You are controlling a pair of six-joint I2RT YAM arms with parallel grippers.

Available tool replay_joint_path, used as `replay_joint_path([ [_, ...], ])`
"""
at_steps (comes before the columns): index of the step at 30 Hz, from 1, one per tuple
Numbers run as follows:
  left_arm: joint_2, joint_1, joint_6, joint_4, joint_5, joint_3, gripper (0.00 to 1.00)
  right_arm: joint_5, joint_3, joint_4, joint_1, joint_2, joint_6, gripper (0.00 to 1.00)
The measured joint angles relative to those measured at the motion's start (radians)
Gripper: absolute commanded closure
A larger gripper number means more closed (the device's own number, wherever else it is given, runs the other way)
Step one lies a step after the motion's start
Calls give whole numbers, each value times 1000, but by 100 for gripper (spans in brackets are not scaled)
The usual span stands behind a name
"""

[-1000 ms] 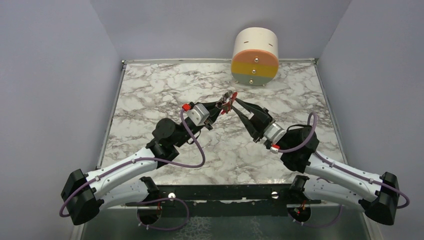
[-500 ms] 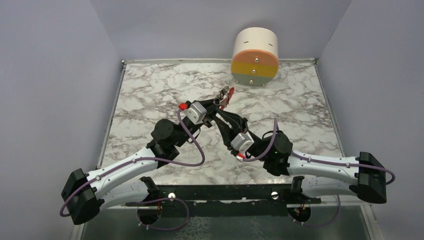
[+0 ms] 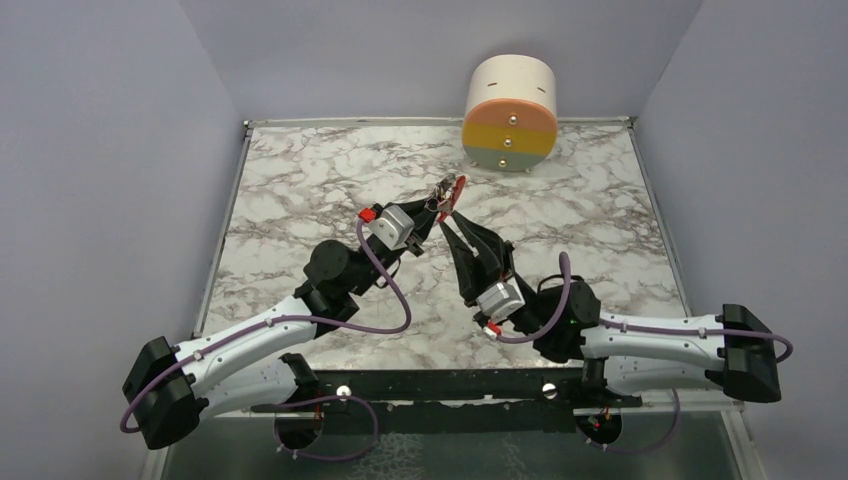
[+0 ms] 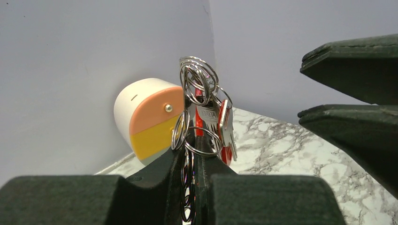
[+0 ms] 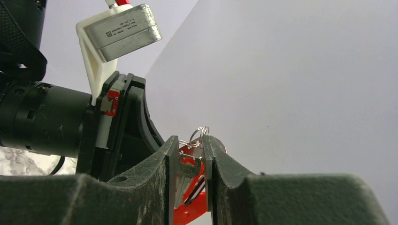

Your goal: Remove the keys from the keyring

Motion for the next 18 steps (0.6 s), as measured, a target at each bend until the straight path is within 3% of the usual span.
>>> replay_joint_path([
  [11, 0, 0, 3, 6, -6, 0, 100, 87, 0, 119, 27, 135, -146, 83],
  [18, -2, 0, 3, 7, -6, -5, 100, 104, 0, 176, 28, 135, -174, 84],
])
